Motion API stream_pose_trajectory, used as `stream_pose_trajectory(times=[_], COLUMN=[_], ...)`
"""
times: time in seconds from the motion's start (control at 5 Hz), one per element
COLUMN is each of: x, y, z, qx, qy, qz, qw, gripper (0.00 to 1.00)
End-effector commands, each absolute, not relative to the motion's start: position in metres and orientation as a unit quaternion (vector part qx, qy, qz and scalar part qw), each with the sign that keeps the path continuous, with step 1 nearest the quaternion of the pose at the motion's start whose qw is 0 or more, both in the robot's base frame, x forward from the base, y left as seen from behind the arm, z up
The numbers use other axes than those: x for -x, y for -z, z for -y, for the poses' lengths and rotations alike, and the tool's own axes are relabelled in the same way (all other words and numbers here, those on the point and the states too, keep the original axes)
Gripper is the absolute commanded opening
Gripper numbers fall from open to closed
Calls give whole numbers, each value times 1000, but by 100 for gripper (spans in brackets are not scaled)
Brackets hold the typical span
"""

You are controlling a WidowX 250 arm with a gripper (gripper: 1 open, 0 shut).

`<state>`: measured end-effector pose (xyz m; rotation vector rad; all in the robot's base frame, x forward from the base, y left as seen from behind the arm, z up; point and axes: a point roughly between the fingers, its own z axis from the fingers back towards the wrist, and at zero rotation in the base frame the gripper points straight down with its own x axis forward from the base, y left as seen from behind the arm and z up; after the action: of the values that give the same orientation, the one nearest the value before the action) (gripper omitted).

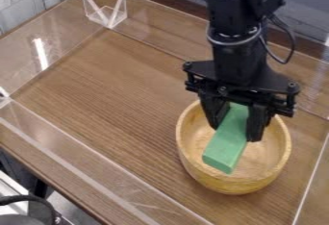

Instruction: Put the green block in the brown bowl

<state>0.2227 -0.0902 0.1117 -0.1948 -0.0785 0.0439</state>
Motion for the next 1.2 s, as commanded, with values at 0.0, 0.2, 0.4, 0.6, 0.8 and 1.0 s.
stream_pose_trajectory(times=[0.0,0.2,0.4,0.6,0.8,1.0], x=[-226,-226,-225,-225,-225,-224], y=[-117,-116,-116,-115,-114,-114], z=[90,89,89,89,88,88], qx=[103,104,106,107,108,109], qy=[-25,-27,-28,-29,-31,-33], qz=[51,50,48,47,46,46], qw=[993,993,993,993,993,992], gripper=[0,0,0,0,0,0])
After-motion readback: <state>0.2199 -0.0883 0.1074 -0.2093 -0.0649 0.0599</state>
